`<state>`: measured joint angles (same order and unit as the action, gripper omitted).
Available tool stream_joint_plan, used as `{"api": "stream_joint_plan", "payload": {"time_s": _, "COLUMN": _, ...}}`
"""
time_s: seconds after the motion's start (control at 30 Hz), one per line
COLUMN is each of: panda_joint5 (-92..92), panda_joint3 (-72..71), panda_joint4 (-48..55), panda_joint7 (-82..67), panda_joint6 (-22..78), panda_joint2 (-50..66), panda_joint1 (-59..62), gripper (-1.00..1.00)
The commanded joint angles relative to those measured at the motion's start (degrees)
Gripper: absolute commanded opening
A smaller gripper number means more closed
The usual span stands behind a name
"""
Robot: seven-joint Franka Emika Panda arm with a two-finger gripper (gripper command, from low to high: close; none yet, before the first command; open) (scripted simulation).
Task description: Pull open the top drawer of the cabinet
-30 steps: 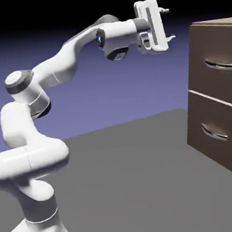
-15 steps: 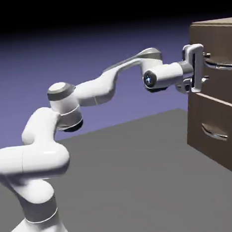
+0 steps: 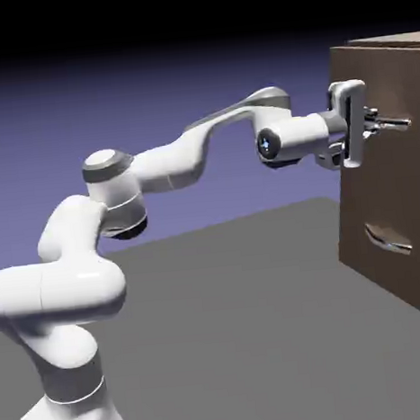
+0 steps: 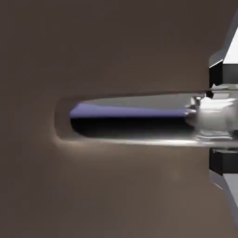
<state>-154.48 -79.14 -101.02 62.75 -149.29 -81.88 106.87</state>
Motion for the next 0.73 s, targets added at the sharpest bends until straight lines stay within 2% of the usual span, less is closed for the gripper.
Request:
{"api": "stream_joint_plan", "payload": {"time_s": 0.0, "panda_joint5": 0.0, "panda_joint3": 0.33, "panda_joint4": -2.08, "panda_joint7": -0.35, "panda_joint6": 0.61, "panda_joint2": -0.03, "panda_joint1": -1.49, "gripper": -1.0}}
{"api": "stream_joint_plan", "payload": {"time_s": 0.6, "panda_joint5": 3.36, "panda_joint3": 8.41, "panda_joint4": -36.48, "panda_joint7": -6.95, "panda_joint6": 5.28, "panda_joint2": 0.49, "panda_joint1": -31.49, "gripper": -1.0}}
{"api": "stream_joint_plan", "payload": {"time_s": 0.63, "panda_joint5": 3.36, "panda_joint3": 8.41, "panda_joint4": -36.48, "panda_joint7": -6.95, "panda_joint6": 5.28, "panda_joint2": 0.49, "panda_joint1": -31.49, "gripper": 1.0}}
{"api": "stream_joint_plan", "payload": {"time_s": 0.7, "panda_joint5": 3.97, "panda_joint3": 9.12, "panda_joint4": -38.33, "panda_joint7": -6.98, "panda_joint6": 5.08, "panda_joint2": 0.23, "panda_joint1": -33.57, "gripper": 1.0}}
